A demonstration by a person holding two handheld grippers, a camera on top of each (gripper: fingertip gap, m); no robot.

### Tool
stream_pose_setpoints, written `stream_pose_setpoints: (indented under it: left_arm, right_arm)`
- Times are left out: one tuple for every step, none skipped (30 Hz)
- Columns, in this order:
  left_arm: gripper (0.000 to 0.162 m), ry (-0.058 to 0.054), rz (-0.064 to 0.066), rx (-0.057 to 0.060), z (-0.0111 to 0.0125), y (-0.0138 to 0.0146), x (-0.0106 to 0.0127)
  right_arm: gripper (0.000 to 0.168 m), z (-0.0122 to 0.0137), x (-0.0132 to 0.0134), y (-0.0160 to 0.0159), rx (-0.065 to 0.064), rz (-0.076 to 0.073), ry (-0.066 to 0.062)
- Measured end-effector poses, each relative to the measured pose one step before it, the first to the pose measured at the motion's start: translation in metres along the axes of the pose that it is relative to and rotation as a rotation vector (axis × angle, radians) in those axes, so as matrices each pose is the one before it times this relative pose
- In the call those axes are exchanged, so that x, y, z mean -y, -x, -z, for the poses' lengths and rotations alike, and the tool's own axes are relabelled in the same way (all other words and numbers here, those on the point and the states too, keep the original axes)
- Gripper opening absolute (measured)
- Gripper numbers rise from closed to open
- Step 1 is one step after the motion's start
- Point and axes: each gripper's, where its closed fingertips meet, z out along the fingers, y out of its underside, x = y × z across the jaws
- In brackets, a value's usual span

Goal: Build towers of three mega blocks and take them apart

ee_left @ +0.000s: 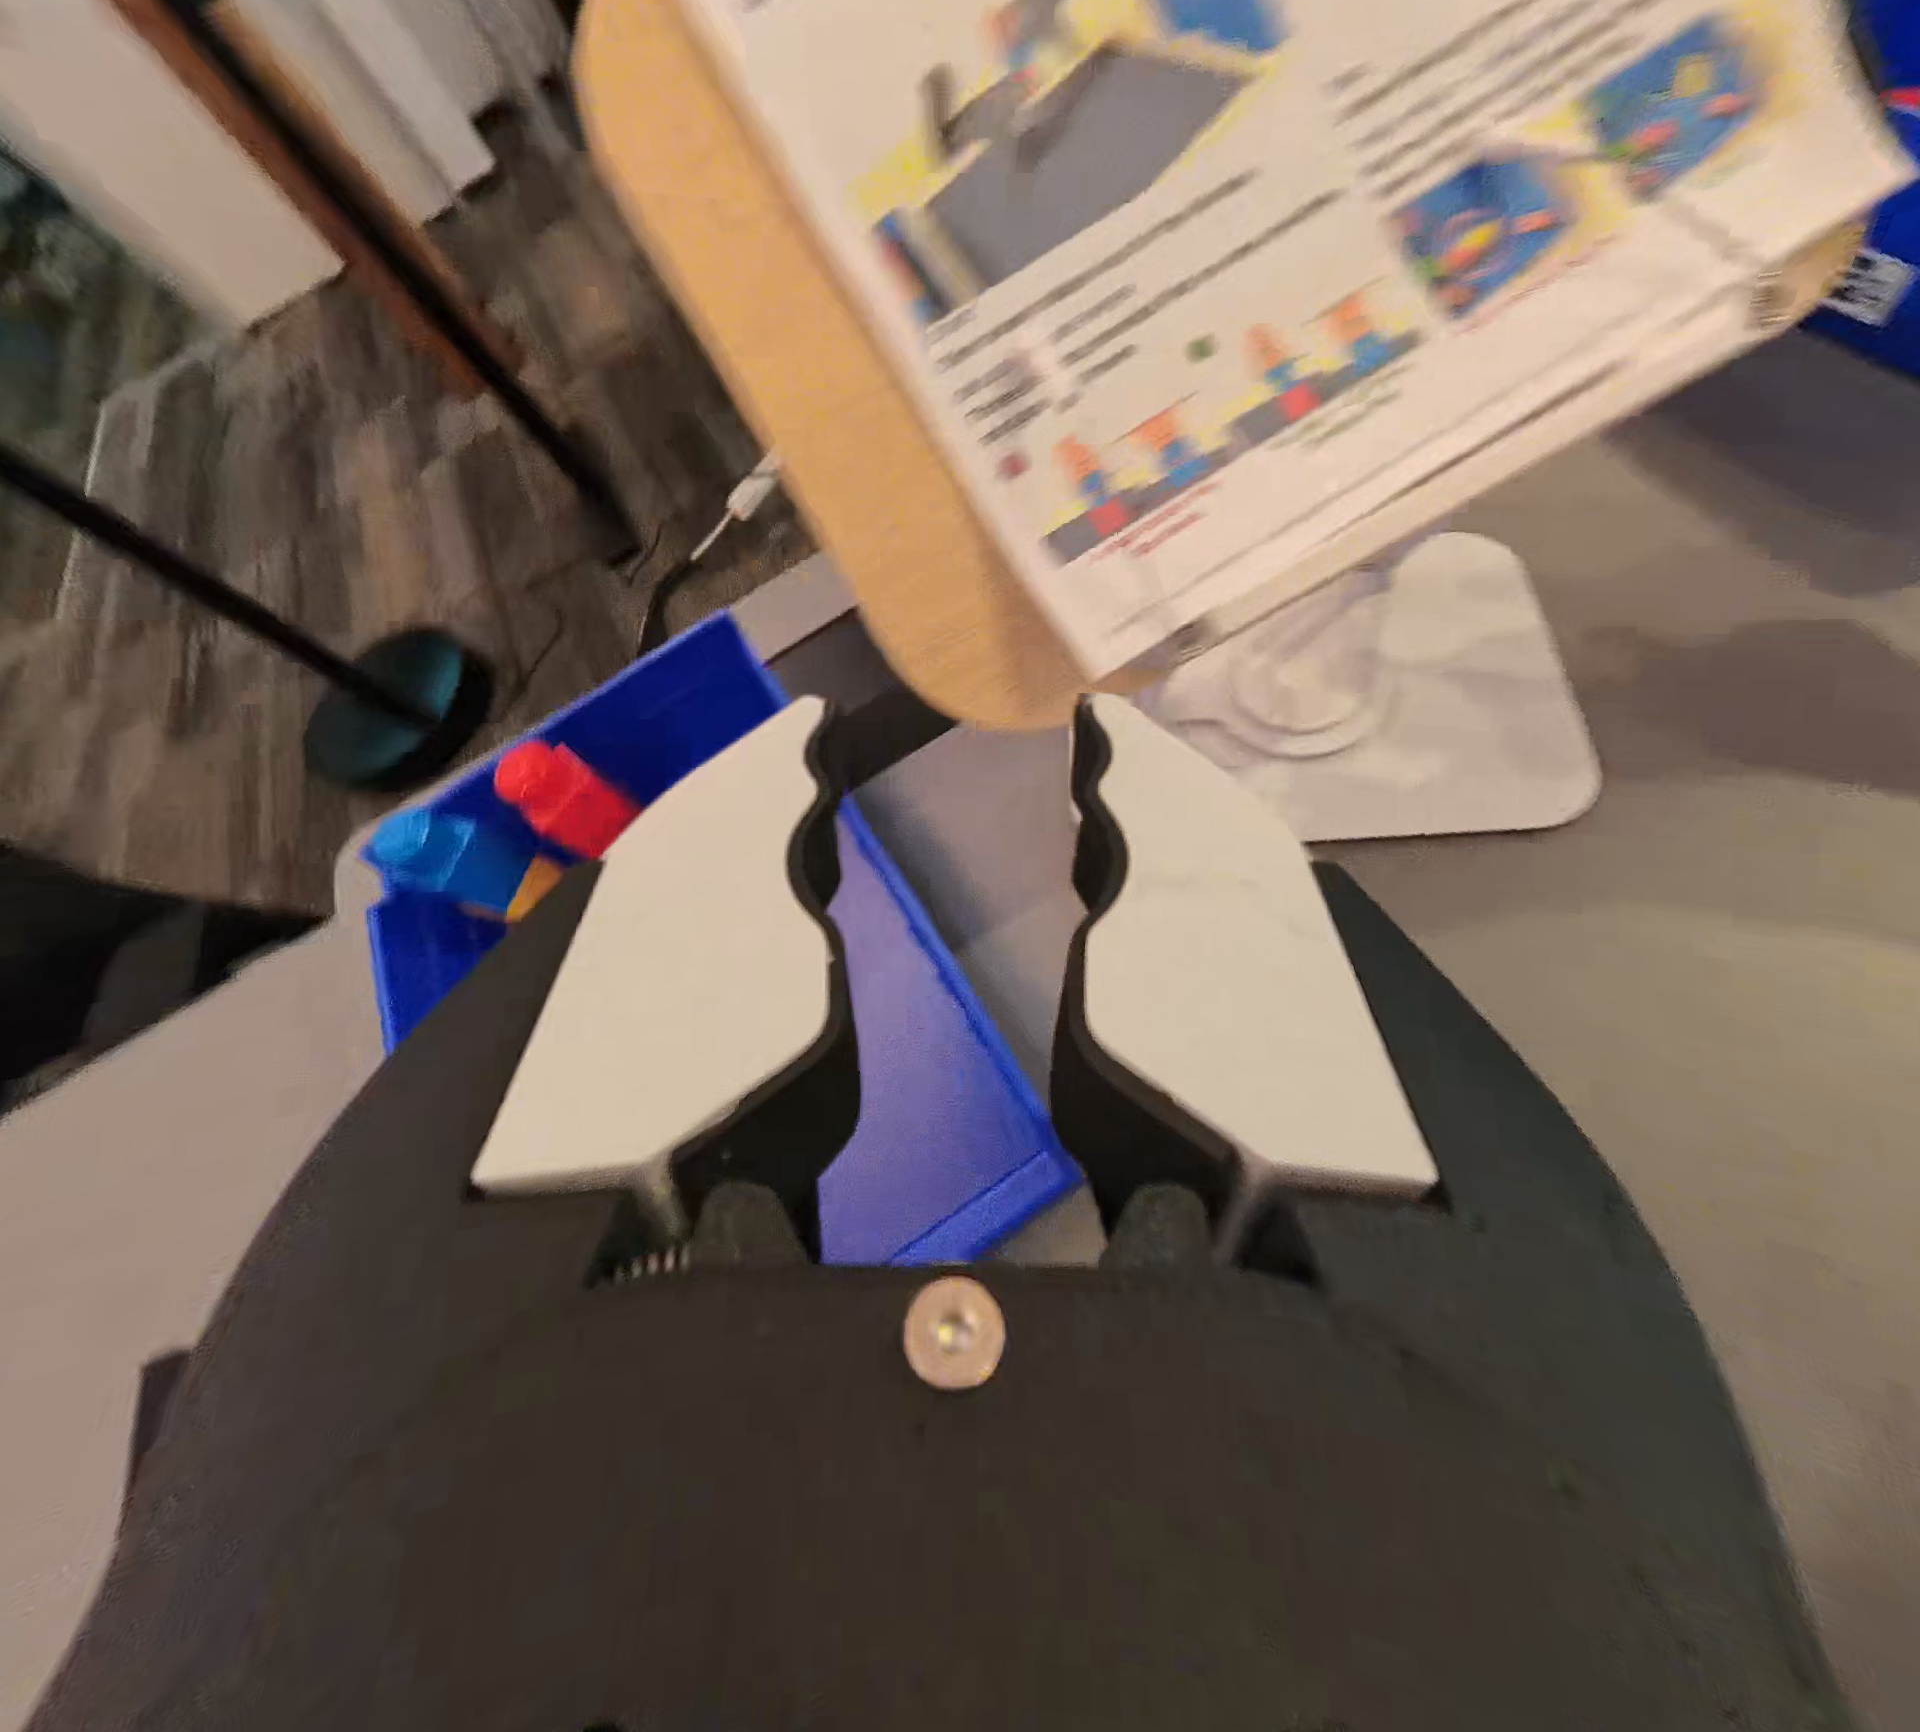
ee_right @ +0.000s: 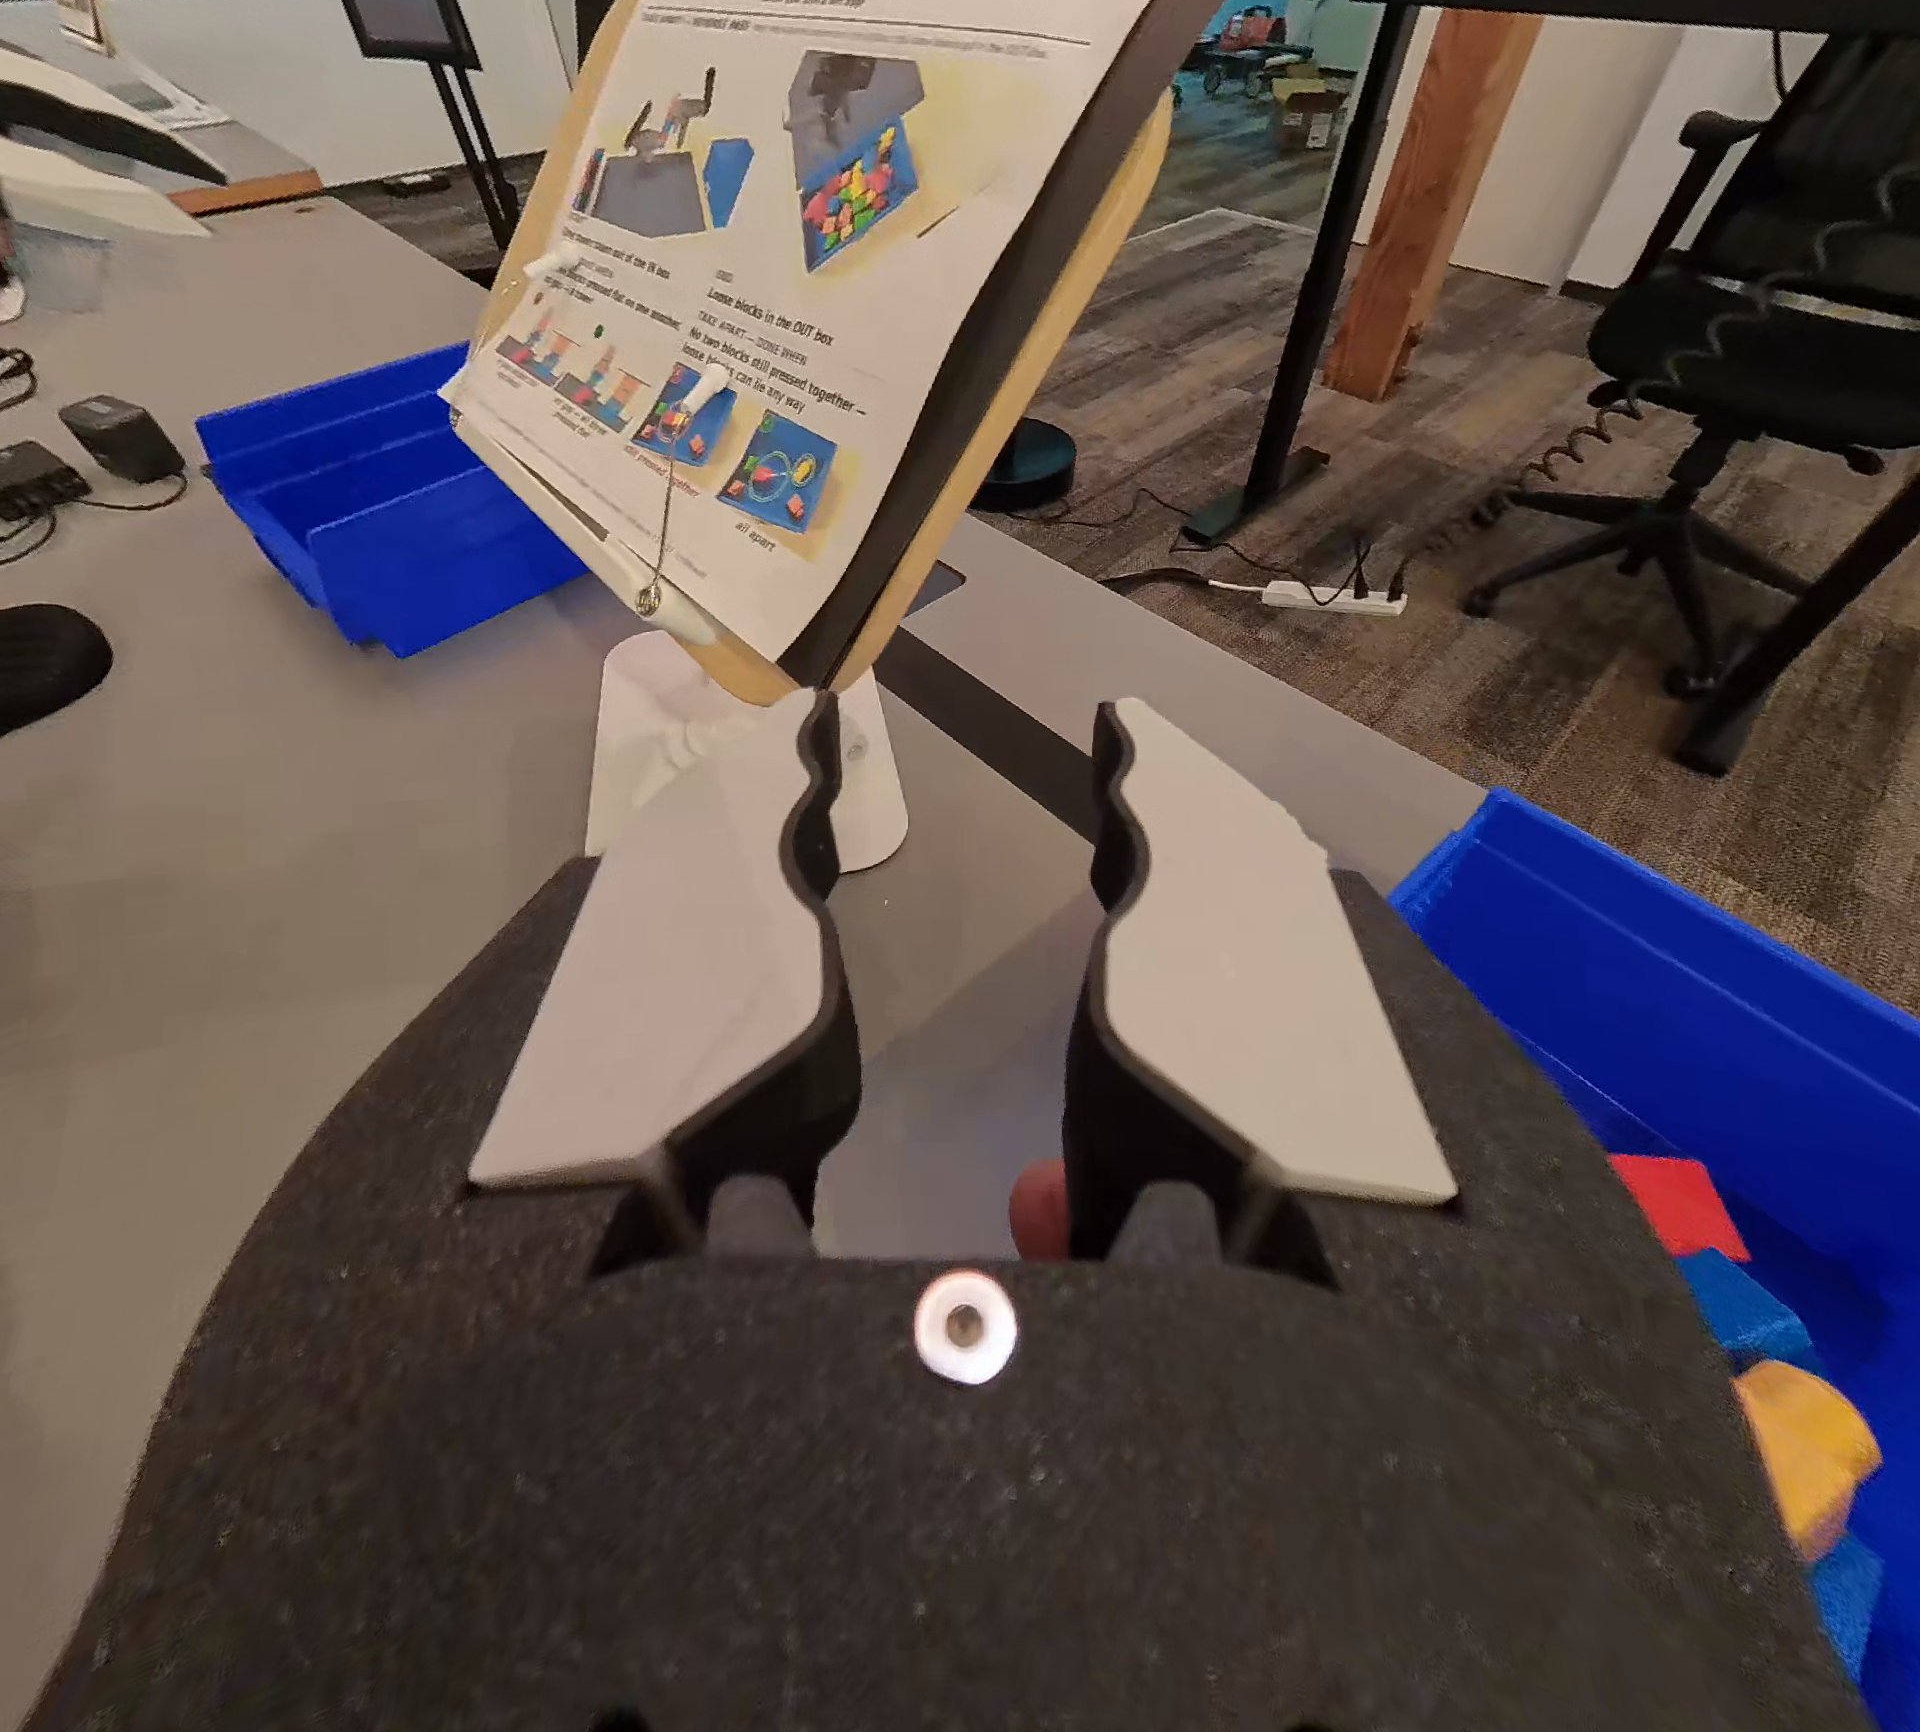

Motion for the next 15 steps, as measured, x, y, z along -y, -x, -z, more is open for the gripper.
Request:
stream_pose_setpoints:
  left_arm:
    - [0.044,0.0038,0.0405,0.0154,-0.00460,0.01545,-0.01106]
    - [0.047,-0.0044,0.0394,0.0097,-0.00643,0.01341,-0.00925]
    - [0.049,0.0022,0.0404,0.0060,-0.00796,0.01172,-0.00927]
    - [0.051,0.0094,0.0299,0.0199,-0.00939,0.01262,-0.00915]
    - [0.054,0.0045,0.0226,0.0253,-0.01034,0.01177,-0.00744]
    - [0.058,-0.0043,0.0162,0.0134,-0.01079,0.00859,-0.00480]
    - [0.061,0.0007,0.0113,0.0204,-0.01079,0.00831,-0.00443]
    - [0.064,0.0042,0.0102,0.0228,-0.01056,0.00742,-0.00390]
    - [0.068,0.0032,0.0094,0.0193,-0.01041,0.00610,-0.00273]
    - [0.072,0.0076,0.0112,0.0222,-0.01004,0.00569,-0.00210]
    - [0.075,0.0081,-0.0023,0.0211,-0.00969,0.00420,-0.00123]
    - [0.076,0.0096,-0.0159,0.0288,-0.00911,0.00415,-0.00101]
    - [0.079,0.0055,-0.0093,0.0317,-0.00867,0.00471,-0.00026]
    - [0.080,-0.0041,0.0005,0.0264,-0.00798,0.00406,0.00086]
    - [0.081,0.0044,-0.0069,0.0382,-0.00746,0.00560,-0.00057]
  right_arm:
    - [0.046,-0.00145,-0.00040,0.00180,0.0036,0.0039,0.0041]
    - [0.045,-0.00123,-0.00023,0.00197,0.0064,0.0014,0.0022]
    - [0.045,-0.00127,0.00015,0.00227,0.0088,-0.0007,-0.0002]
    - [0.045,-0.00099,0.00044,0.00214,0.0079,-0.0005,-0.0017]
    - [0.045,-0.00098,0.00036,0.00182,0.0059,0.0025,-0.0001]
    - [0.045,-0.00103,-0.00029,0.00140,0.0031,0.0045,0.0031]
    - [0.045,-0.00081,-0.00040,0.00106,0.0018,0.0037,0.0037]
    - [0.045,-0.00075,-0.00032,0.00085,0.0024,0.0012,0.0019]
    - [0.044,-0.00065,-0.00001,0.00067,0.0025,-0.0006,-0.0002]
    - [0.044,-0.00061,0.00001,0.00062,0.0028,-0.0005,-0.0005]
    - [0.044,-0.00078,-0.00040,0.00066,0.0036,0.0008,0.0017]
    - [0.044,-0.00066,-0.00066,0.00034,0.0020,0.0011,0.0029]
    - [0.044,-0.00055,-0.00032,0.00009,0.0005,-0.0005,0.0005]
    - [0.044,-0.00045,-0.00009,0.00037,0.0036,-0.0022,-0.0009]
    - [0.044,-0.00054,-0.00022,0.00061,0.0049,-0.0017,0.0005]
